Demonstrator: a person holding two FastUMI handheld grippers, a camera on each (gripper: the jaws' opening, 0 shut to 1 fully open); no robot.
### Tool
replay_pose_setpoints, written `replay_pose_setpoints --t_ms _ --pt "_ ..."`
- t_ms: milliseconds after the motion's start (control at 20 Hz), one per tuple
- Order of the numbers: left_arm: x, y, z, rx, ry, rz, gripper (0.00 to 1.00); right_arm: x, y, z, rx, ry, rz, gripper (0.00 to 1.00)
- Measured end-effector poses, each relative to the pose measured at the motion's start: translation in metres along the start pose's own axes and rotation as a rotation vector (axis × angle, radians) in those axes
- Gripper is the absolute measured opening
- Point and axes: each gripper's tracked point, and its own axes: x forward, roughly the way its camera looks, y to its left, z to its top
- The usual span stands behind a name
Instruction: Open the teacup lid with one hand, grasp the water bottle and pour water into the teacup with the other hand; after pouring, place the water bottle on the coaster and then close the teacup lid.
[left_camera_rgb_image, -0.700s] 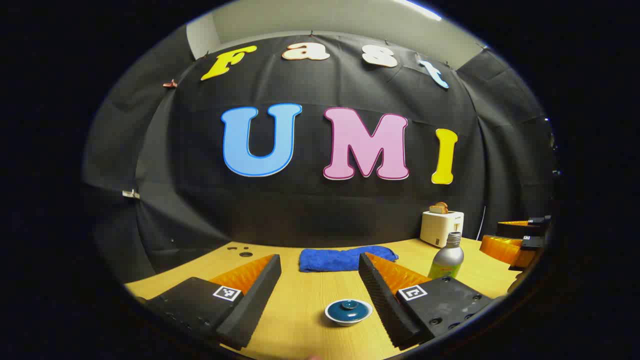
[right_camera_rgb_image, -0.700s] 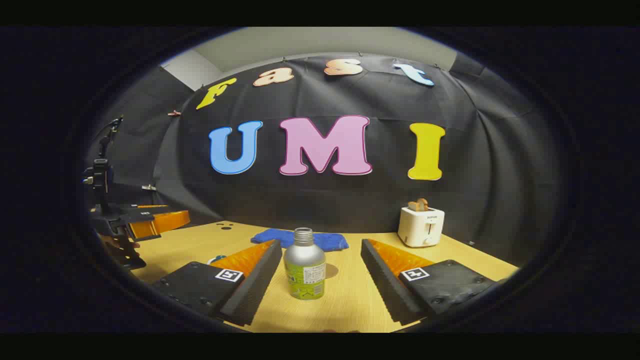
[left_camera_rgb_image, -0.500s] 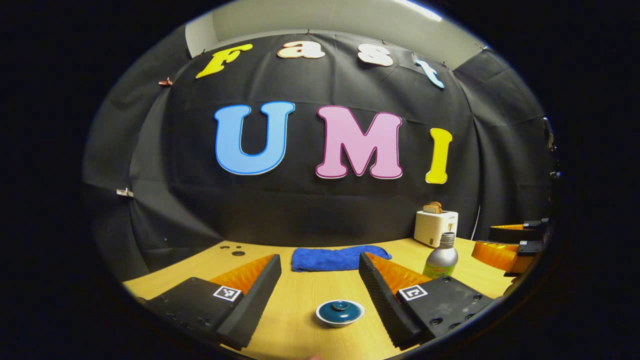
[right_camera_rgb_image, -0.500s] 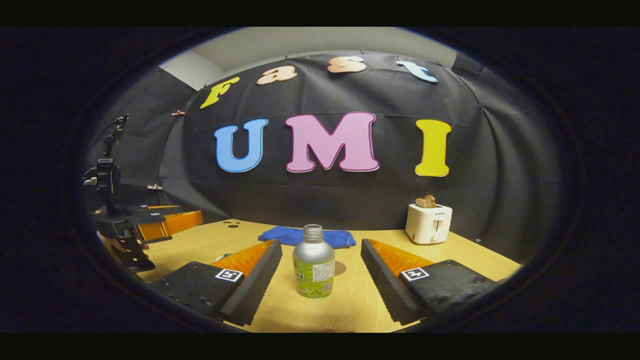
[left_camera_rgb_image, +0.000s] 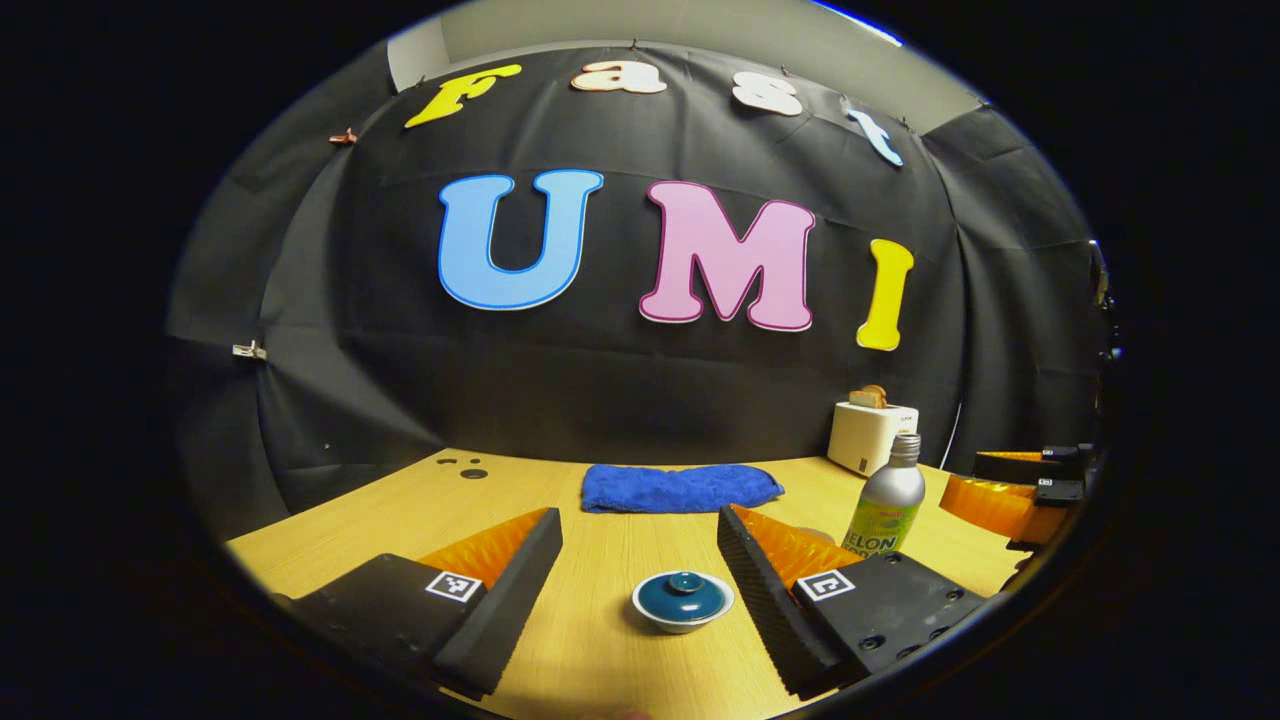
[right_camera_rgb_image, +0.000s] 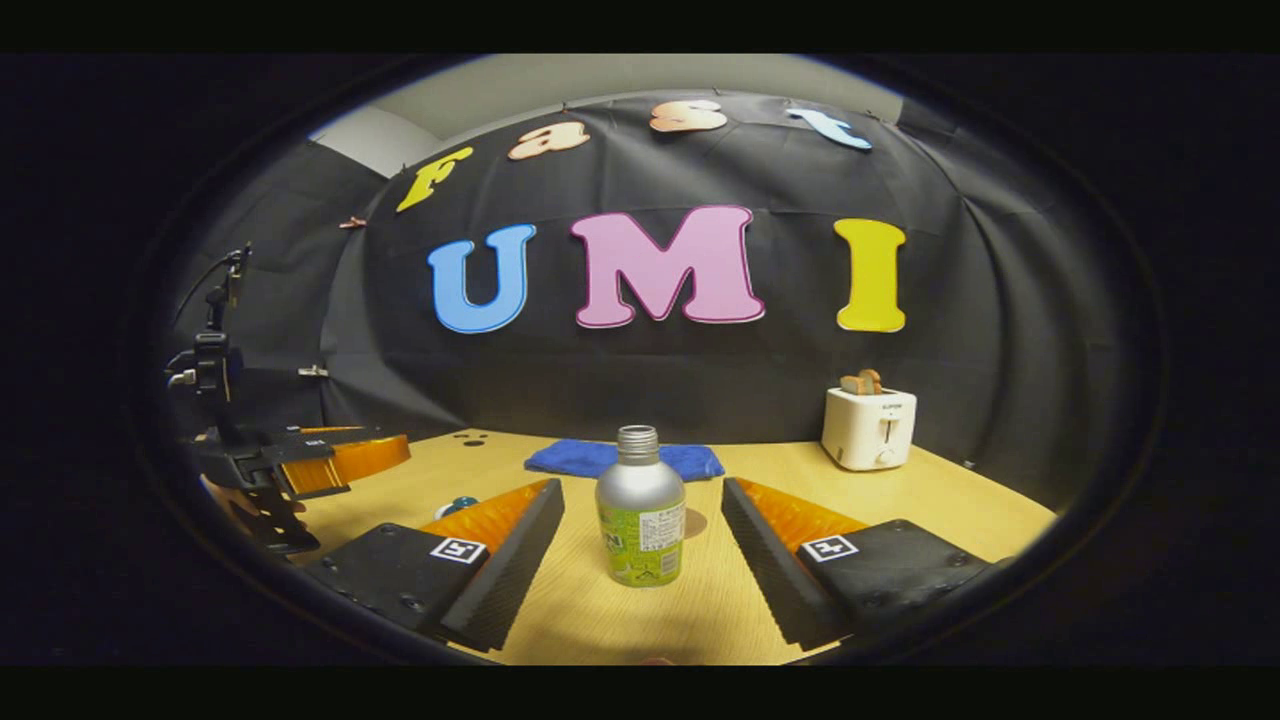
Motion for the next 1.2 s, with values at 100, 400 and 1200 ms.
replay_pose_setpoints --t_ms 100,400,1200 --pt "0.003 0.001 -0.009 0.013 0.012 0.004 0.99 0.005 0.002 -0.007 -0.006 0.013 0.005 0.96" --pt "0.025 -0.018 -0.04 0.003 0.089 -0.059 0.99 0.018 -0.003 -0.01 -0.023 0.014 -0.005 0.98" --pt "0.08 -0.051 -0.093 0.022 0.227 -0.121 0.77 0.029 -0.018 -0.031 -0.009 0.063 0.019 0.99"
